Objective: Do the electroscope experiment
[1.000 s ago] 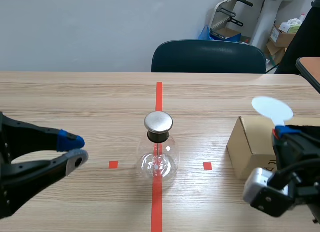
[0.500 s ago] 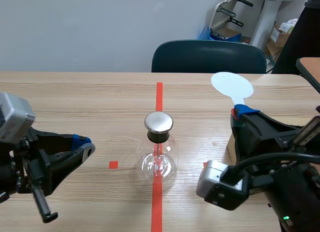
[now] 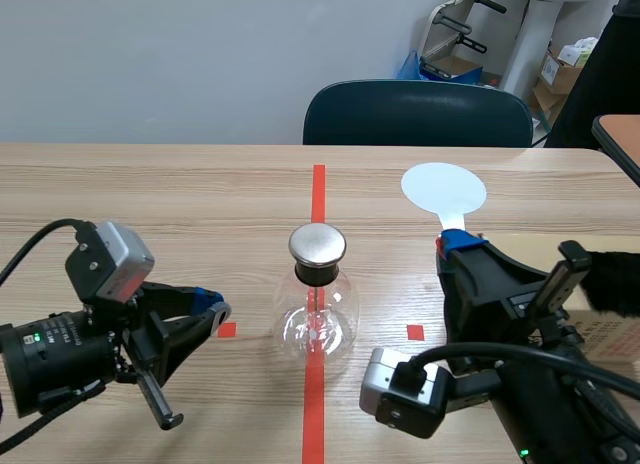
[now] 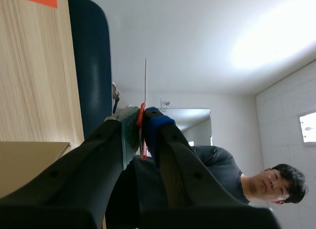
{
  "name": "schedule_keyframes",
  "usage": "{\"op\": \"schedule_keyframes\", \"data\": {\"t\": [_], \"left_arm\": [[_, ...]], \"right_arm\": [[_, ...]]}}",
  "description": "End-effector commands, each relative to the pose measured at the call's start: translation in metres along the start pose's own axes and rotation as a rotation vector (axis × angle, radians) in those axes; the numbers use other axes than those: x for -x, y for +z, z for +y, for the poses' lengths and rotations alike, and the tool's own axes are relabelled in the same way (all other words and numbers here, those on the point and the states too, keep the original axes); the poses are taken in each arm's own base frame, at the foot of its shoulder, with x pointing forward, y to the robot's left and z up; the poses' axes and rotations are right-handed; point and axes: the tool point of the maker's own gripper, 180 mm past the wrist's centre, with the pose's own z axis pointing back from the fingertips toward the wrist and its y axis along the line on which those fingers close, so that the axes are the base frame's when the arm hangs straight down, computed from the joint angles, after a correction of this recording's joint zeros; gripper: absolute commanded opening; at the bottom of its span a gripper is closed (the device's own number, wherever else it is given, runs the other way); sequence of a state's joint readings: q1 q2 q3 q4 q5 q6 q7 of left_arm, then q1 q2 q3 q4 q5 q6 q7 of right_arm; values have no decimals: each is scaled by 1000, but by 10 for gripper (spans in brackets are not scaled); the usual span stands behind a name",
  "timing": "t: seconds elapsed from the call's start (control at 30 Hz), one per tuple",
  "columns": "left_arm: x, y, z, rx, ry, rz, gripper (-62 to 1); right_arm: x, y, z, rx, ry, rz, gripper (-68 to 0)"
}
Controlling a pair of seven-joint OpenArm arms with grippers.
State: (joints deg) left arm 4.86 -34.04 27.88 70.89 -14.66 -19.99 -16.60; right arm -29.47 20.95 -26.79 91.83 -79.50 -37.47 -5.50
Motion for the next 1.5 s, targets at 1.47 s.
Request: {"op": "schedule_keyframes", "data": {"t": [1.47], "left_arm": [[30, -38, -14, 47, -17, -2, -509]], "right_arm": [[13, -11, 5, 20, 24, 83, -665]]}}
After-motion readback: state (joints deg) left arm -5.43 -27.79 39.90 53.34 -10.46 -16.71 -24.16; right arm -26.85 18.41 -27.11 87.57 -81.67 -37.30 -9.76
